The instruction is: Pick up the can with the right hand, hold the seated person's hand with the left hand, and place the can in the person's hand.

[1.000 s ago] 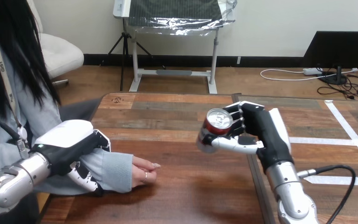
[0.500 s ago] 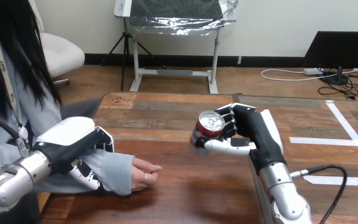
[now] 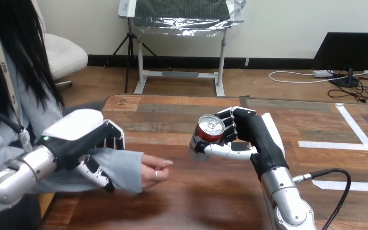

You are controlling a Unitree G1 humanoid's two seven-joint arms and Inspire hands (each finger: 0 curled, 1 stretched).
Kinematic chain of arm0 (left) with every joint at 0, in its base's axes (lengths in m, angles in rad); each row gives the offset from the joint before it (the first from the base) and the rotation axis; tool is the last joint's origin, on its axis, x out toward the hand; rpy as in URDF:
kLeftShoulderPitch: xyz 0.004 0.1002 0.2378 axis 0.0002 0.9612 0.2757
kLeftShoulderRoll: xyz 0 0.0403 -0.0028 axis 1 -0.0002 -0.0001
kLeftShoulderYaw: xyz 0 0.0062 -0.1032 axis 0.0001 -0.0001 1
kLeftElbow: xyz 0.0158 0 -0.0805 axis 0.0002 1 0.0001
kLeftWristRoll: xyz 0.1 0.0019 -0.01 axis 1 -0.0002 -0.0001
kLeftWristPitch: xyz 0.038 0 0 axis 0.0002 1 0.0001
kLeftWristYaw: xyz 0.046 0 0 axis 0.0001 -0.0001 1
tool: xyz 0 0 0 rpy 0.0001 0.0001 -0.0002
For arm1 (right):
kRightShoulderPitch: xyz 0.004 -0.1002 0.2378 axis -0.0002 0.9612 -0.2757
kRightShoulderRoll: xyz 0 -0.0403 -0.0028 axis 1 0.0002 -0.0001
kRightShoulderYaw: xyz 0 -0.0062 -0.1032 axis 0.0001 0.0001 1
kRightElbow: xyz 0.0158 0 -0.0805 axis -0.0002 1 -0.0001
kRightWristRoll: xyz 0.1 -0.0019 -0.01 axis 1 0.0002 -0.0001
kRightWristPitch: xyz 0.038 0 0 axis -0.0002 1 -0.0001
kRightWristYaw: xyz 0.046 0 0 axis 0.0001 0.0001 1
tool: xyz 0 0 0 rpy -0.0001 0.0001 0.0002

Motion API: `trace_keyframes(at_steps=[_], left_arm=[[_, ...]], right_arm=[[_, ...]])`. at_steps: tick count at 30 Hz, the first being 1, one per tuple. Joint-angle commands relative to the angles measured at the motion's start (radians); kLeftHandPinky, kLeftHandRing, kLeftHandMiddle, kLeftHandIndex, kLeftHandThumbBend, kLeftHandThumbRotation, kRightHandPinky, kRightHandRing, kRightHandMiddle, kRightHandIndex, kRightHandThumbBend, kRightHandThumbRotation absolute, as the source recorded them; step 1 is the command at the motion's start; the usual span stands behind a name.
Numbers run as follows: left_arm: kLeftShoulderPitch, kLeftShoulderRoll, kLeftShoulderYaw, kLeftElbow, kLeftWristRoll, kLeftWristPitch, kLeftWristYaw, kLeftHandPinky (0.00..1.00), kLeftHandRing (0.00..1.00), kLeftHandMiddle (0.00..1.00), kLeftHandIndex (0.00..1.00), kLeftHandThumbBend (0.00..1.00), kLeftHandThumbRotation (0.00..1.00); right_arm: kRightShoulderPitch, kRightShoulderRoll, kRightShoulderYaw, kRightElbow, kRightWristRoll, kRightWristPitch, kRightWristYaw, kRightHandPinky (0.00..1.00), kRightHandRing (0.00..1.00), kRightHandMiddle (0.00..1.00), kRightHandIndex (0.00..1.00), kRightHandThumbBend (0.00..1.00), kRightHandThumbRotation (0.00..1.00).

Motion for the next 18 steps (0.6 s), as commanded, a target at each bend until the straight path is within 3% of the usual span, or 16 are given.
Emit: trace_keyframes(at_steps=[1,18], left_arm=[[-0.072,-0.012,0.063,-0.117,-0.064,-0.019,0.003,0.25,0.31,0.38,0.39,0.92,0.0],[-0.063,-0.017,0.09,-0.205,-0.091,0.006,-0.045,0.23,0.28,0.35,0.37,0.93,0.0]], right_arm=[[-0.03,0.008,0.005,-0.089,-0.006,0.007,-0.019,0.33,0.39,0.46,0.49,0.79,0.0],[-0.02,0.016,0.008,-0.106,-0.021,0.015,-0.023,0.33,0.38,0.45,0.49,0.8,0.0]])
